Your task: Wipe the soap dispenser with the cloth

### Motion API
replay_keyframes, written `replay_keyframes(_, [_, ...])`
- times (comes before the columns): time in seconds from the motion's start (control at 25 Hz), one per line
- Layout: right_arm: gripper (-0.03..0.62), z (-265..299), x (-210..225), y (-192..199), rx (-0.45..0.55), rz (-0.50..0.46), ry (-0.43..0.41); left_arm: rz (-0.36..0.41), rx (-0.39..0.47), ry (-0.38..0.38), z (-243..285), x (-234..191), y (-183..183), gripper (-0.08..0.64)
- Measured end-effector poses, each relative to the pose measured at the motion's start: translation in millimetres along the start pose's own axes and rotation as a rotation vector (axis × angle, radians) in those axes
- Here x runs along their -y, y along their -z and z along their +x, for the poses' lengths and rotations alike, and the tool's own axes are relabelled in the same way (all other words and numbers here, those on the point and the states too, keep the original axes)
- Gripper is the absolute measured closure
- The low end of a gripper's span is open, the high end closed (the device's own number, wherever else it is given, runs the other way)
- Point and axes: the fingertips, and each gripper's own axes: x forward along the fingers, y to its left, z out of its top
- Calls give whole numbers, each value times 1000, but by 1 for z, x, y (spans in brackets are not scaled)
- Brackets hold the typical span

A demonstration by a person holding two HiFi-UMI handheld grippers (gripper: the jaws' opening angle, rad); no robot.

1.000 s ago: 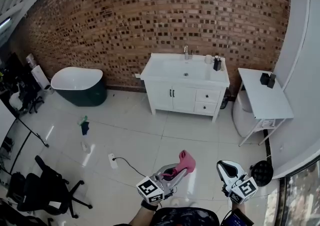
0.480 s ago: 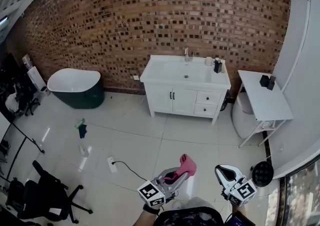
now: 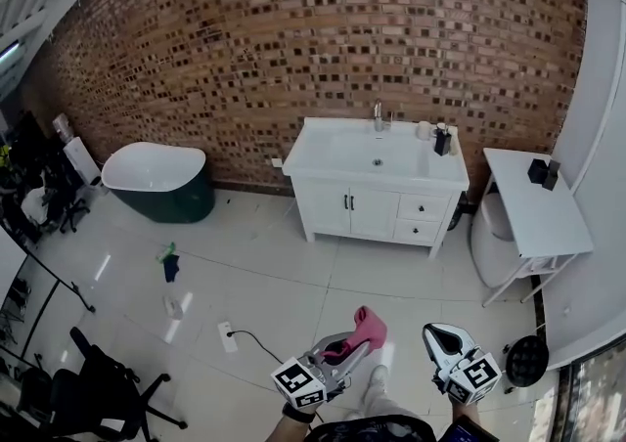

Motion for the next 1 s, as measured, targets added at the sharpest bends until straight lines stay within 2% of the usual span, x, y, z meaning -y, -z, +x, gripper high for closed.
replay_keyframes(0.2, [591, 54, 54, -12, 43, 12, -14, 32, -10, 6, 47, -57, -13, 512])
replay_keyframes(0.36, [591, 72, 97, -24, 35, -12, -35, 86, -11, 34, 99, -86, -29, 512])
replay_keyframes(0.52, [592, 83, 157, -33, 49, 13, 48, 135, -29, 45, 141, -111, -41, 511])
replay_keyframes(0.8, [592, 97, 224, -13, -6, 119, 165, 77, -61, 36, 168, -151, -36, 511])
replay_keyframes(1.0, [592, 128, 254, -10, -32, 126, 215, 53, -58, 65, 182, -190, -38, 512])
